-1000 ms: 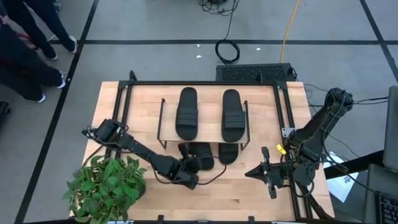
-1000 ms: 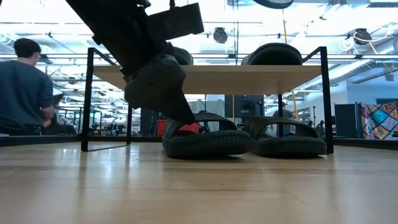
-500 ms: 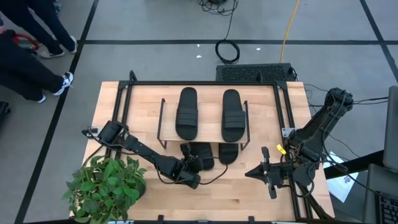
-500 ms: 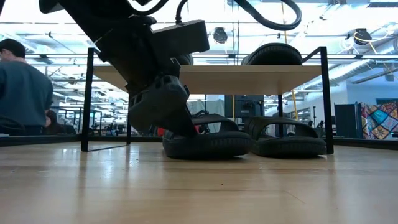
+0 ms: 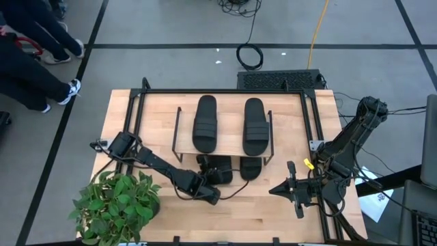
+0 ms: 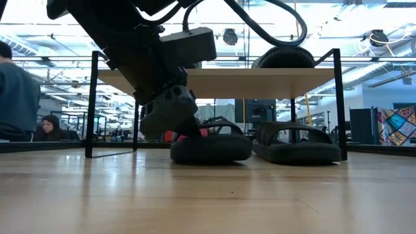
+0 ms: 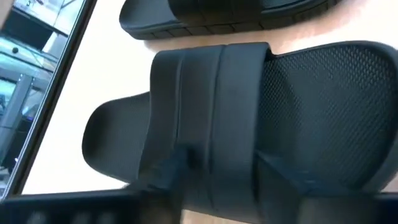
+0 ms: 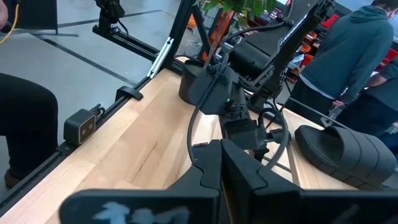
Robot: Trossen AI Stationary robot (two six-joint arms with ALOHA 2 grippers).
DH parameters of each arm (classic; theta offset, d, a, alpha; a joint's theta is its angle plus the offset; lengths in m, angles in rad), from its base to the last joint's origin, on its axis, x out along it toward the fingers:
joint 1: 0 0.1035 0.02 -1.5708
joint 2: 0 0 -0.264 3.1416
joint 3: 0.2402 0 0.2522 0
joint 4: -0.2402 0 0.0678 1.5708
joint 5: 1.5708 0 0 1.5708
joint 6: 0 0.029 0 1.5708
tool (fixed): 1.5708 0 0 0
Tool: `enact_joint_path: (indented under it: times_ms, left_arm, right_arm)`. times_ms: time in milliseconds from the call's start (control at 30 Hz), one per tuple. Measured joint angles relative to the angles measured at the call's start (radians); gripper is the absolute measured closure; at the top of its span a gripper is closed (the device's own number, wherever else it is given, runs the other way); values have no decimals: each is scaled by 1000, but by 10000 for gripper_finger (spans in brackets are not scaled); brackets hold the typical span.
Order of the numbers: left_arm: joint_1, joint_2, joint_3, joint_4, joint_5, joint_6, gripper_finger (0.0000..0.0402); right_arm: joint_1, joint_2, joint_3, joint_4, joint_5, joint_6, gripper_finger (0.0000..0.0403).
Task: Pick and place slides into the shelf
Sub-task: Put the slide under the shelf
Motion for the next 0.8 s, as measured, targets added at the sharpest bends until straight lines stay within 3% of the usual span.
enact_joint_path:
  times_ms: [167,300,467,800]
  left_arm:
    - [5,-1,0,-2,58,19,384]
    - [-24,-1,0,-9,40,46,384]
    - [-89,-1,-1,-42,-54,59,397]
    - [-98,0,-1,-143,-88,-82,399]
  right_arm:
    - [0,0,0,0,0,0,403]
    - [0,0,0,0,0,0,403]
    - [0,0,0,0,-1,0,403]
    - [0,0,0,14,-3,2,403]
